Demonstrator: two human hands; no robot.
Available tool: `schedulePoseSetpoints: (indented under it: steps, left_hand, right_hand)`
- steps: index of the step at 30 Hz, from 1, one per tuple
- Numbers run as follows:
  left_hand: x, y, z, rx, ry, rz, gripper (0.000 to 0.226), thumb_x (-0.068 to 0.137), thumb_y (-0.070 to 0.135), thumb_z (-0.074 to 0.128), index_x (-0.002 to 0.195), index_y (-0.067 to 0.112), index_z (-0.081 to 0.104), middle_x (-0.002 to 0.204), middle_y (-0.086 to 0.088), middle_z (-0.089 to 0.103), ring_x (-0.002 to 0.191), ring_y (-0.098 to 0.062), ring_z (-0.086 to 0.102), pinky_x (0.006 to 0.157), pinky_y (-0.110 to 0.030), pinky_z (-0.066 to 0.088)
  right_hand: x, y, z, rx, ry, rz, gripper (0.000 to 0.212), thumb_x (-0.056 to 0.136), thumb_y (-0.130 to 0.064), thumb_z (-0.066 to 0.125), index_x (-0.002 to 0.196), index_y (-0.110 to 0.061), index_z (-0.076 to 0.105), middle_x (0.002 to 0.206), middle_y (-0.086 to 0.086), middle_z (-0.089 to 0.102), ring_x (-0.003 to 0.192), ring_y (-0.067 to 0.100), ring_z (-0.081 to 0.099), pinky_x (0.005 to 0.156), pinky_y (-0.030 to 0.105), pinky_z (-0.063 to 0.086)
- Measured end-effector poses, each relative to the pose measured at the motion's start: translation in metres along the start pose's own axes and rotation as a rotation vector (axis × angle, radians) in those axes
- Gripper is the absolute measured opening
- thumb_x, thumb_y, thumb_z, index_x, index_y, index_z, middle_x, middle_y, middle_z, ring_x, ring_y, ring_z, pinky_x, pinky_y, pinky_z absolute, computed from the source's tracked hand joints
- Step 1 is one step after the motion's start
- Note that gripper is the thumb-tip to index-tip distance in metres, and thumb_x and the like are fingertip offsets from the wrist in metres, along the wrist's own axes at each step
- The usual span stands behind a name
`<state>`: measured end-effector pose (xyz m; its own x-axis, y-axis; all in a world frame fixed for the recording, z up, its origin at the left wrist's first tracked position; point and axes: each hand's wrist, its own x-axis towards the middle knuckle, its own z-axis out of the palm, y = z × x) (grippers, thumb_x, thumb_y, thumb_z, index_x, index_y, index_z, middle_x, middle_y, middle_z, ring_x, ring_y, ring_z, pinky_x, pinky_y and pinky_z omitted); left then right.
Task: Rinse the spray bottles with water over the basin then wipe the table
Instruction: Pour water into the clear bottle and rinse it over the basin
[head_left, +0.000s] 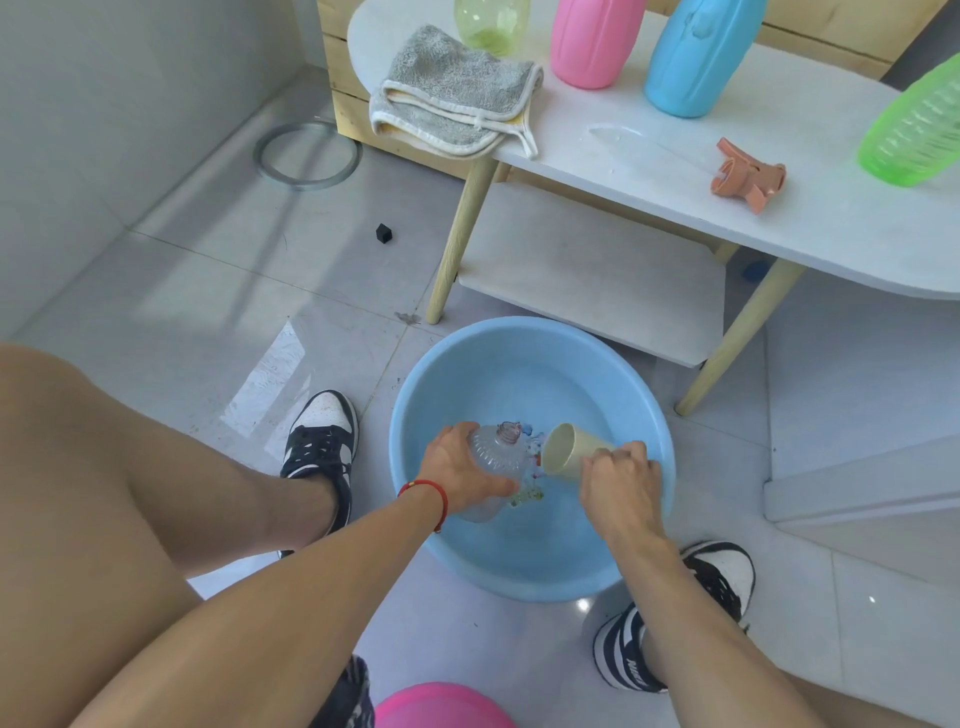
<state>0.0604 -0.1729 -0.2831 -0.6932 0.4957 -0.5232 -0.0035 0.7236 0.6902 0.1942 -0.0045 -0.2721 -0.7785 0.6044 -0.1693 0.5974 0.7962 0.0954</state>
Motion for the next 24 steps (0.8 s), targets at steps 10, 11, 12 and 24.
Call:
schedulePoseSetpoints:
  steps: [10,11,12,24]
  left_hand:
    - [-0.004,-0.007,-0.012,-0.098,0.025,-0.011,0.09,0.06,0.041,0.094,0.137,0.034,0.047,0.124,0.008,0.057,0.107,-0.016,0.058,0.08,-0.024,0.046]
    - [-0.005,-0.007,-0.012,-0.096,0.026,-0.006,0.089,0.061,0.041,0.094,0.136,0.034,0.047,0.124,0.008,0.057,0.108,-0.016,0.058,0.081,-0.025,0.047]
    - [-0.006,-0.006,-0.013,-0.098,0.03,0.0,0.089,0.06,0.041,0.094,0.136,0.035,0.048,0.123,0.009,0.057,0.108,-0.016,0.058,0.083,-0.026,0.049]
    - [-0.007,-0.008,-0.016,-0.128,0.044,0.018,0.089,0.06,0.037,0.096,0.135,0.035,0.047,0.124,0.01,0.055,0.107,-0.016,0.057,0.077,-0.023,0.048]
  right_hand:
    - [-0.008,-0.019,0.049,-0.023,-0.221,0.036,0.028,0.095,-0.007,0.046,0.112,-0.02,0.064,0.11,0.003,0.069,0.127,0.026,0.043,0.075,0.039,0.033]
    - [-0.006,-0.018,0.052,0.032,-0.216,0.031,0.024,0.097,-0.008,0.047,0.11,-0.018,0.065,0.109,0.004,0.069,0.126,0.027,0.043,0.076,0.039,0.038]
    - [-0.005,-0.018,0.052,0.104,-0.206,0.039,0.022,0.099,-0.01,0.048,0.107,-0.015,0.067,0.107,0.006,0.068,0.124,0.028,0.044,0.078,0.04,0.043]
    - [-0.001,0.013,0.015,1.079,-0.067,0.509,0.052,0.075,-0.043,0.064,0.074,0.007,0.052,0.064,0.003,0.044,0.063,0.034,0.048,0.06,0.035,0.034]
